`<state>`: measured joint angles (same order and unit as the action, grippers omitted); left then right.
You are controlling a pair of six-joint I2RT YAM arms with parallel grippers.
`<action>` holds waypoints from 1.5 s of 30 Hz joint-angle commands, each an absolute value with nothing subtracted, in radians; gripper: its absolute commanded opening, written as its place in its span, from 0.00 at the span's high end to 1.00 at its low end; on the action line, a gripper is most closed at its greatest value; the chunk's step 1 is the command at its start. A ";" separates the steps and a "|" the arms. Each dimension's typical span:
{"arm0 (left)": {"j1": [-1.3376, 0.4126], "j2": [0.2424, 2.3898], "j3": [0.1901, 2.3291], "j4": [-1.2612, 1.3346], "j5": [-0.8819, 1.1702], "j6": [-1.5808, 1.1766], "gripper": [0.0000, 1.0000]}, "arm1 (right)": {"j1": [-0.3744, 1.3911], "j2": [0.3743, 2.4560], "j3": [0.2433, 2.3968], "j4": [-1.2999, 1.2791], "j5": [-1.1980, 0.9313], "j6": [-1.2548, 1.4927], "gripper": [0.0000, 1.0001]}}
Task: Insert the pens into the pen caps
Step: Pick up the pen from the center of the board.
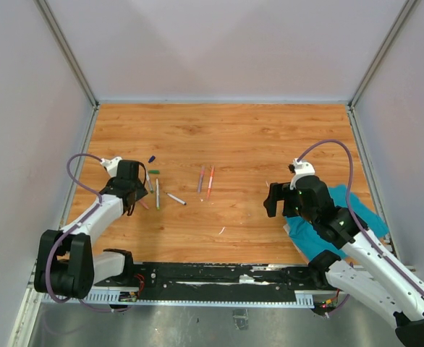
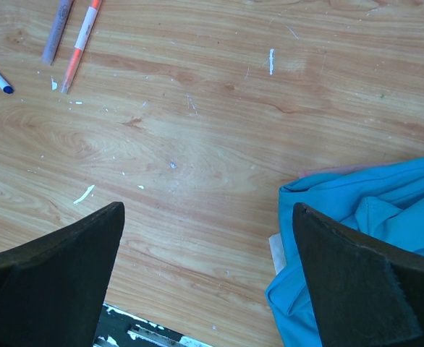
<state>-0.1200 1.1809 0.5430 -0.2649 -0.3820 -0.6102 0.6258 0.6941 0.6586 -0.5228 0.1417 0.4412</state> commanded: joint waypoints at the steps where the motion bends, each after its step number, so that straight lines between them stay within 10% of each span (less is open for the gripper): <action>1: -0.114 1.190 0.554 -0.232 -0.366 -0.609 0.52 | 0.613 0.678 0.649 -0.534 0.155 0.434 0.01; 45: -0.114 1.577 0.749 -0.146 -0.240 -0.440 0.78 | 0.613 0.678 0.642 -0.543 0.149 0.426 0.01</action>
